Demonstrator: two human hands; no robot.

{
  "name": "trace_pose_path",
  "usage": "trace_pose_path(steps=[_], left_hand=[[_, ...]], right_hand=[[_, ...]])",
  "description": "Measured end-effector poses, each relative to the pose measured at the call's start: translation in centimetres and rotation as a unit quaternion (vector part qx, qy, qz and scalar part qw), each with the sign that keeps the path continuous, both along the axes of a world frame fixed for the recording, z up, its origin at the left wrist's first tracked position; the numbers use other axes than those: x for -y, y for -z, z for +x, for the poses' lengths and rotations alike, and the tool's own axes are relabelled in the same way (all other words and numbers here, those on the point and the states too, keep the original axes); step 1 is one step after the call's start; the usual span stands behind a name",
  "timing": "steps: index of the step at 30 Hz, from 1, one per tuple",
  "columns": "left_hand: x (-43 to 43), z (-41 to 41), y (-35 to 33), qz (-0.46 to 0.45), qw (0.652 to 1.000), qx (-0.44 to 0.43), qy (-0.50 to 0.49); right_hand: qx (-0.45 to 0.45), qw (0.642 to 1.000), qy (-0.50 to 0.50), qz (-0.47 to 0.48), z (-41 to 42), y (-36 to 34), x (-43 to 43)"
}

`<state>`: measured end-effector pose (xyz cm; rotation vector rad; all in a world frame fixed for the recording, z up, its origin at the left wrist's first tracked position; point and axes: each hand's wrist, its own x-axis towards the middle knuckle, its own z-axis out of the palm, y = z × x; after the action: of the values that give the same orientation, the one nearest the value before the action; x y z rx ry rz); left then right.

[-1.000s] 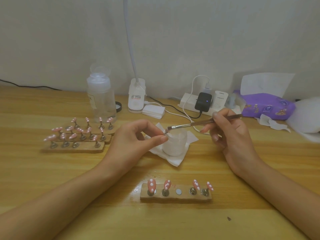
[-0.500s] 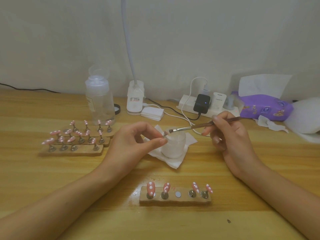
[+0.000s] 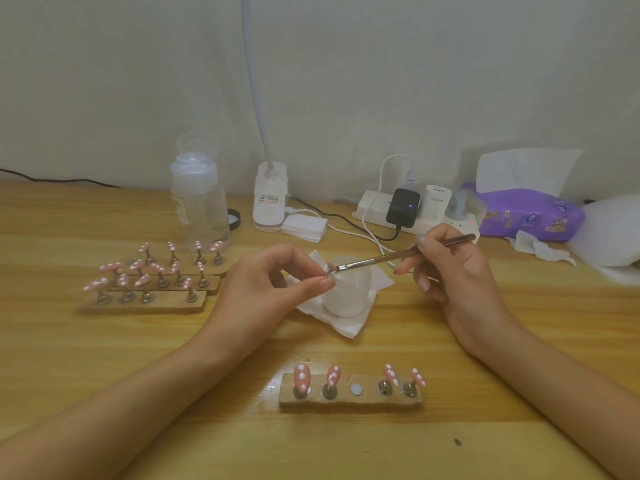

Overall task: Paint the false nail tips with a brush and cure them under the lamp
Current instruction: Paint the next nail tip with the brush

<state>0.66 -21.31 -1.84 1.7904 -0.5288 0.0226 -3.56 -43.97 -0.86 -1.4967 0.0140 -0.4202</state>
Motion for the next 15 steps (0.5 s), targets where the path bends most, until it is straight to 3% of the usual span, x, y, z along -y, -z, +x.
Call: trace_pose_path(steps=[15], left_hand=[[0.0,-0.02,0.11,-0.003,1.0,-0.001,-0.002]], right_hand=[[0.016,1.0,-0.006,0.008,-0.12,-0.15,0.1]])
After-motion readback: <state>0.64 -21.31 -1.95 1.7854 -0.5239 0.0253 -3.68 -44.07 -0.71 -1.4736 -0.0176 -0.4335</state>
